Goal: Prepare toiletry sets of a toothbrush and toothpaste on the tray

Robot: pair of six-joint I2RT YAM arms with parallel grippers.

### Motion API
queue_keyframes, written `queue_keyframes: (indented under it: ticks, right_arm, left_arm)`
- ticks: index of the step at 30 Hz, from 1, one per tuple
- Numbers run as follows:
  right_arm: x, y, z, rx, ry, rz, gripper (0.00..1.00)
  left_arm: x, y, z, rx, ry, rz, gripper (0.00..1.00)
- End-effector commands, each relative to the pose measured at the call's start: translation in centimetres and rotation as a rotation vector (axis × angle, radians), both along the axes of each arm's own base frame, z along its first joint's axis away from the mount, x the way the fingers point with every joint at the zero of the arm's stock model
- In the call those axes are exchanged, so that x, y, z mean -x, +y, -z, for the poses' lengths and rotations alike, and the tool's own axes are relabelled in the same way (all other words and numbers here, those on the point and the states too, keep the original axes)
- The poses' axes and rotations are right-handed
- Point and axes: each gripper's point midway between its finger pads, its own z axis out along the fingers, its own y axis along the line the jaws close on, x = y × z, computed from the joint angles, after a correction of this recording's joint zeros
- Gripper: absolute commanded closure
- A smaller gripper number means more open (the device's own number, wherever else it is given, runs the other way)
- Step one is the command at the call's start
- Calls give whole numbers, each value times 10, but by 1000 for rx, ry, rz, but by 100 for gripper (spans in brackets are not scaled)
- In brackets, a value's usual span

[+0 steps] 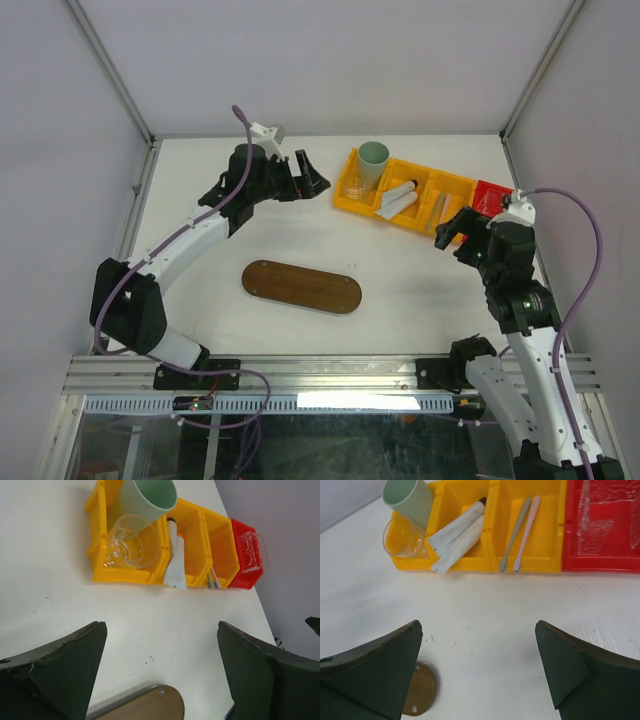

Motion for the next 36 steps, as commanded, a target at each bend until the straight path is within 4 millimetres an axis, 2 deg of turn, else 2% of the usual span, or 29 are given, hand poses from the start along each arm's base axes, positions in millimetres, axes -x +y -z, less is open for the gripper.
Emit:
queue_keyframes:
  ticks: [1, 7, 13, 17, 19, 20, 22, 26, 30, 32, 36]
  right_arm:
    - [-12, 36, -23, 20, -38, -254, 0]
    - [-41, 57, -17, 10, 21, -349, 0]
    - [-85, 83, -13, 45, 66, -364, 0]
    - [-116, 108, -4, 66, 104, -396, 2]
    - [-132, 119, 4, 100, 135, -424, 6]
    - [-141, 126, 15, 121, 170, -434, 10]
    - [-159, 138, 15, 152, 180, -447, 15]
    - [-188, 157, 27, 237, 225, -445, 24]
    - [-216, 157, 41, 312, 273, -379, 30]
    - [-228, 158, 48, 330, 285, -359, 33]
    - [-244, 163, 60, 345, 311, -353, 47]
  left_arm:
    - [-9, -22, -19, 36, -4, -22, 4]
    - [-15, -11, -29, -57, -44, -47, 1]
    - [-24, -2, -46, -131, -104, -64, 1]
    - [-24, 10, -39, -182, -136, -81, 1]
    - [-22, 14, -39, -211, -158, -69, 1]
    - [-21, 17, -37, -223, -165, -72, 1]
    - [-20, 22, -38, -239, -177, -85, 1]
    - [-21, 33, -47, -270, -214, -127, 1]
    - [-22, 39, -45, -296, -223, -144, 1]
    - [-16, 43, -59, -282, -251, -151, 1]
    - [-15, 44, -60, -281, -256, -151, 1]
